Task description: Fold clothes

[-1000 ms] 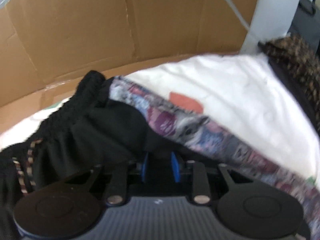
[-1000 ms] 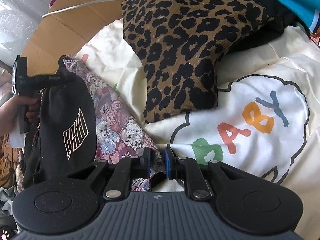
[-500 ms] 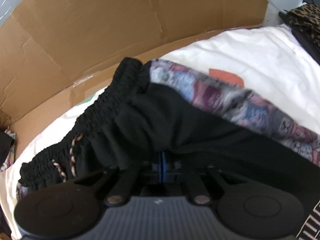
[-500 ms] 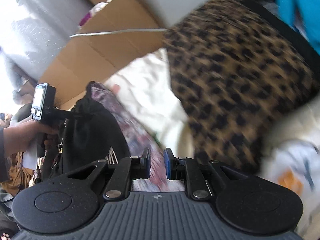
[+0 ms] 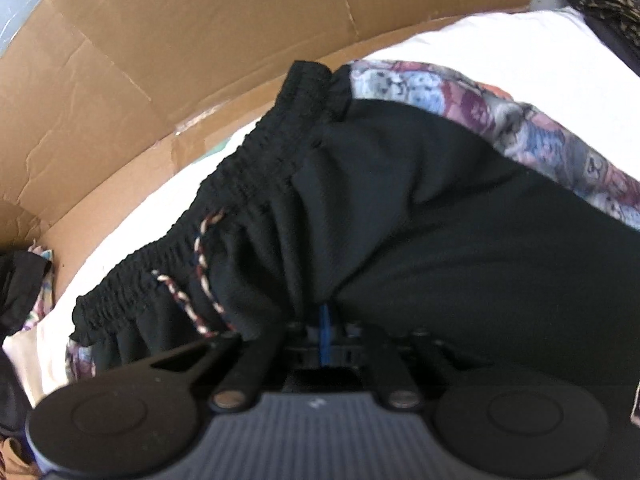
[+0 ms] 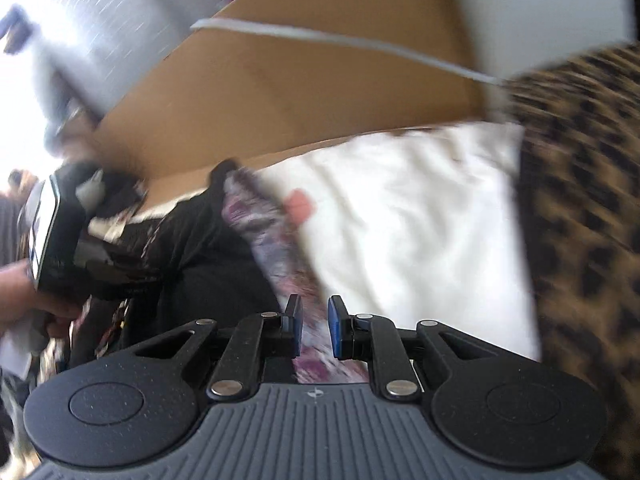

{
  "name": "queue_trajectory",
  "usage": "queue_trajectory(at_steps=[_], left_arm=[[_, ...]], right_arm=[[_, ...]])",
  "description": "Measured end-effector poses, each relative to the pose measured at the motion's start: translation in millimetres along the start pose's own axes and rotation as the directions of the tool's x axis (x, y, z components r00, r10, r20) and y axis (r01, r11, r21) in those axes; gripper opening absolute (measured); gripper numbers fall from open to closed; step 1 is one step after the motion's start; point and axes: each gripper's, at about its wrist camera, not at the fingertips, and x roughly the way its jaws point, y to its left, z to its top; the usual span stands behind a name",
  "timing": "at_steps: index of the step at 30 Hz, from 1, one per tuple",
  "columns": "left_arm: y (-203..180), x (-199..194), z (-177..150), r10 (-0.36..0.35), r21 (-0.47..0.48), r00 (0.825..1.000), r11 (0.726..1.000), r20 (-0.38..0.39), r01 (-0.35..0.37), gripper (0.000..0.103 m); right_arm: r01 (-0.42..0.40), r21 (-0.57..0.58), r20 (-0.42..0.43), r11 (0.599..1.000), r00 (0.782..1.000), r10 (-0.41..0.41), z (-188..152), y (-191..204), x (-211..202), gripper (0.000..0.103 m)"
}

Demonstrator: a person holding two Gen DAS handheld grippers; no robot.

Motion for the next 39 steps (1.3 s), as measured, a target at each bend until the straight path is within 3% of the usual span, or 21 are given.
queue_trajectory(at_steps=[6,10,16,22,28,32,38,39], left_arm=[[9,4,-12,0.027,0.065,1.0,0.997,0.004,-0.028,0.003],[23,7,-21,-0.017,0.047,0.999,0.999,0.043,0.015,0.003],[29,8,-30,-0.041,0.084,0.996,0.996,0.084,0.034,0.003],[36,10,-32,-0.071,0.038,0.991,0.997,0.115,0.067,0.003],[38,8,-43,-0.079,0.013,0.983,0.997,0.167,0.078,0.003],[44,6,-49,-0.103,-0.029,0.976,0.993,0.193,0.111,0.002],[61,-17,-67,-0.128,-0.087,0.958,0.984,0.255,0.155,0.003],[66,-20,-70,-0.124,-0.097,0.957,0.983,0.262,0.154,0.003]], right_arm=[[0.015,-0.11,-0.039,0.994,0.999,-0.02,9,26,29,0.014],[0.06,-0.18,-0.082,0.982,0.994,-0.075,11,25,37,0.014],[0.061,-0.111,-0.076,0.992,0.995,-0.069,27,13,50,0.014],[0.084,-0.12,-0.137,0.989,0.986,-0.1,21,24,77,0.014],[0.126,-0.233,-0.148,0.964,0.975,-0.163,15,46,88,0.015],[0.124,-0.207,-0.159,0.97,0.975,-0.159,18,43,89,0.025],[0.099,-0.248,-0.195,0.964,0.969,-0.15,18,44,93,0.025],[0.094,-0.262,-0.204,0.961,0.967,-0.15,18,45,93,0.019]])
